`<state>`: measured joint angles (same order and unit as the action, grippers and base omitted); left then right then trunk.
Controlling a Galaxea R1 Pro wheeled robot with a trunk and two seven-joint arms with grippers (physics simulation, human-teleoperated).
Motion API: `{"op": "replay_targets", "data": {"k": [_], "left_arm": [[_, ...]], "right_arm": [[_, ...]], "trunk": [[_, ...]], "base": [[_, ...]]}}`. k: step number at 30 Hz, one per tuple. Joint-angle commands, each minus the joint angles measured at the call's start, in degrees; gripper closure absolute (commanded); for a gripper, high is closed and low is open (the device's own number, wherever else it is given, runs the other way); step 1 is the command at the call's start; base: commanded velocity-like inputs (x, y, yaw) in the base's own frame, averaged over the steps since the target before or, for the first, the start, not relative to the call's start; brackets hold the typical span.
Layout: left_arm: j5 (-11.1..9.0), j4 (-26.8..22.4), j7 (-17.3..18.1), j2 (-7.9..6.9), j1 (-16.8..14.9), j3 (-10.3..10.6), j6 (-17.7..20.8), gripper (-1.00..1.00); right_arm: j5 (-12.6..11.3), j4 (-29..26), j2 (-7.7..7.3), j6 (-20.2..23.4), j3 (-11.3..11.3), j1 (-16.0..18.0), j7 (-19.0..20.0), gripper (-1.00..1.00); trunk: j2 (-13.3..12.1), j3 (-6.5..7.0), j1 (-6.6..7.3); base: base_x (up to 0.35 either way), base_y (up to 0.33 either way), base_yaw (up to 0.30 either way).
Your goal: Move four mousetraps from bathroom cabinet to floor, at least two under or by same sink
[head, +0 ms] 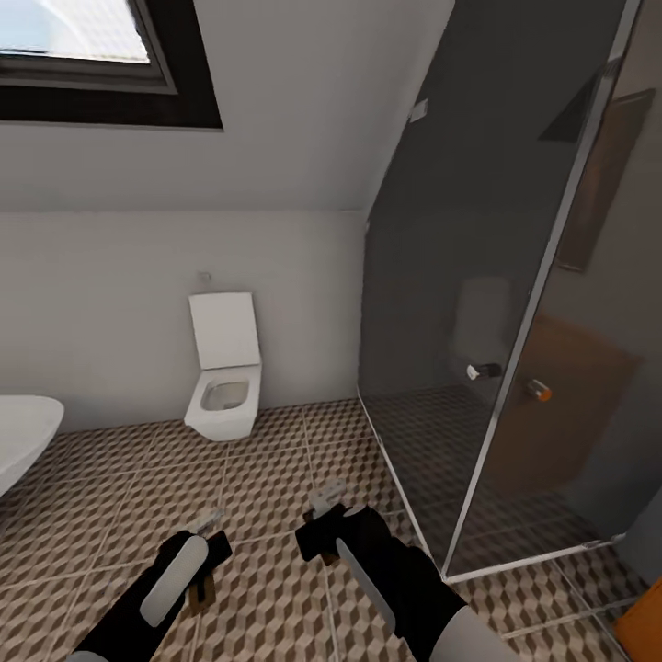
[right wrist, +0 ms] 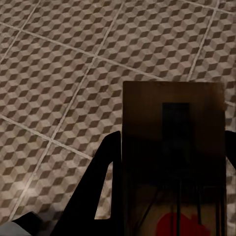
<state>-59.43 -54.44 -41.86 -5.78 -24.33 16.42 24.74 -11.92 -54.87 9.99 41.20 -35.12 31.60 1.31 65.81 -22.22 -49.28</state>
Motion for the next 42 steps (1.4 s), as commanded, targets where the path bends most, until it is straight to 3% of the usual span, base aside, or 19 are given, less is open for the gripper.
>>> {"op": "replay_targets", "data": {"k": [1,3,5,6,8,11,14,20,22,24,27,29,30,31,33,34,37,42], "left_arm": [[0.2,-0.3,0.5,-0.22,0.0,0.1,-0.2,1.0],[0.0,-2.5,0.7,-0.72,1.2,-1.7,-1.0,1.0],[-0.2,-7.4,0.4,-1.48,4.4,-6.3,-1.5,1.0],[0.0,-11.5,0.3,-1.79,7.2,-10.0,-1.7,1.0],[0.1,-16.1,0.2,-2.06,10.6,-14.4,-1.7,1.0],[0.3,-17.8,0.7,-2.31,12.6,-17.2,-1.5,1.0],[0.4,-16.7,1.4,-2.34,12.5,-17.1,-1.4,1.0],[1.4,-15.5,0.5,-2.05,10.8,-12.5,-1.3,1.0],[4.1,-16.8,-1.1,-1.49,10.6,-9.0,-1.3,1.0],[8.1,-17.7,-2.5,0.24,10.3,-4.8,-1.4,1.0],[9.5,-17.9,-2.6,0.82,10.1,-3.2,-1.6,1.0],[9.6,-17.6,-2.6,0.84,10.1,-4.3,-1.6,1.0],[9.7,-16.7,-2.7,0.87,10.1,-6.5,-1.6,1.0],[9.5,-13.1,-2.5,1.09,10.0,-12.3,-1.6,1.0],[9.3,-9.7,-2.0,1.28,9.5,-17.1,-1.5,1.0],[9.3,-9.0,-1.7,1.33,9.3,-18.1,-1.4,1.0],[9.5,-7.3,-1.2,1.79,8.7,-19.6,-1.3,1.0],[9.7,-6.4,-1.1,2.7,8.0,-16.1,-1.3,1.0]], "right_arm": [[-0.1,0.0,0.0,-0.2,0.0,0.0,0.1,1.0],[-0.2,0.1,0.0,-0.4,0.0,0.0,0.1,1.0],[-0.3,0.1,0.0,-0.5,-0.1,0.0,0.1,1.0],[-0.3,-0.1,0.0,-0.5,-0.1,0.0,0.1,1.0],[-0.2,-0.4,0.0,-0.6,-0.2,0.0,0.1,1.0],[-0.3,-1.0,0.0,-0.5,-0.4,-0.2,0.1,1.0],[-0.3,-3.9,0.0,-0.4,-0.4,-0.5,0.0,1.0],[-0.1,-13.2,-0.74,0.5,-0.4,-3.5,-0.1,1.0],[-0.1,-17.2,-1.86,1.8,-0.2,-4.5,-0.1,1.0],[-0.1,-21.7,-3.12,4.9,0.0,-5.2,-0.2,1.0],[0.2,-23.3,-3.65,6.1,0.1,-5.4,-0.2,1.0],[0.3,-23.0,-3.46,6.2,-0.1,-5.4,-0.3,1.0],[0.3,-21.8,-3.31,6.2,-0.3,-5.4,-0.4,1.0],[0.4,-17.9,-3.04,5.9,-0.3,-5.2,-0.6,1.0],[0.5,-11.3,-1.95,4.1,-0.3,-4.6,-0.7,1.0],[0.5,-9.1,-1.41,2.9,-0.3,-4.3,-0.7,1.0],[0.4,-2.6,-0.11,-1.2,-0.3,-2.4,-0.7,1.0],[0.3,0.3,0.0,-3.7,0.1,-1.2,-0.4,1.0]], "trunk": [[0.4,-0.2,-0.23],[1.2,-0.58,-0.67],[2.0,-0.95,-1.1],[2.4,-1.13,-1.32],[3.2,-1.5,-1.76],[4.4,-2.04,-2.42],[5.6,-2.58,-3.08],[8.0,-3.65,-4.4],[8.8,-4.01,-4.84],[9.6,-4.37,-5.28],[10.8,-4.92,-5.94],[11.7,-5.31,-6.38],[12.1,-5.51,-6.6],[12.5,-5.7,-6.82],[13.3,-6.09,-7.25],[13.7,-6.27,-7.47],[14.9,-6.82,-8.13],[16.9,-7.73,-9.23]], "base": [[0.0,0.0,0.284],[0.0,0.0,0.284],[0.0,0.0,0.285],[0.0,0.0,0.285],[0.0,0.0,0.285],[0.0,0.0,0.286],[0.0,0.0,0.286],[0.0,0.0,0.286],[0.0,0.0,0.286],[0.0,0.0,0.286],[0.0,0.0,0.286],[0.0,0.0,0.286],[0.0,0.0,0.286],[0.0,0.0,0.286],[0.0,0.0,0.286],[0.0,0.0,0.286],[0.0,0.0,0.286],[0.0,0.0,0.286]]}}
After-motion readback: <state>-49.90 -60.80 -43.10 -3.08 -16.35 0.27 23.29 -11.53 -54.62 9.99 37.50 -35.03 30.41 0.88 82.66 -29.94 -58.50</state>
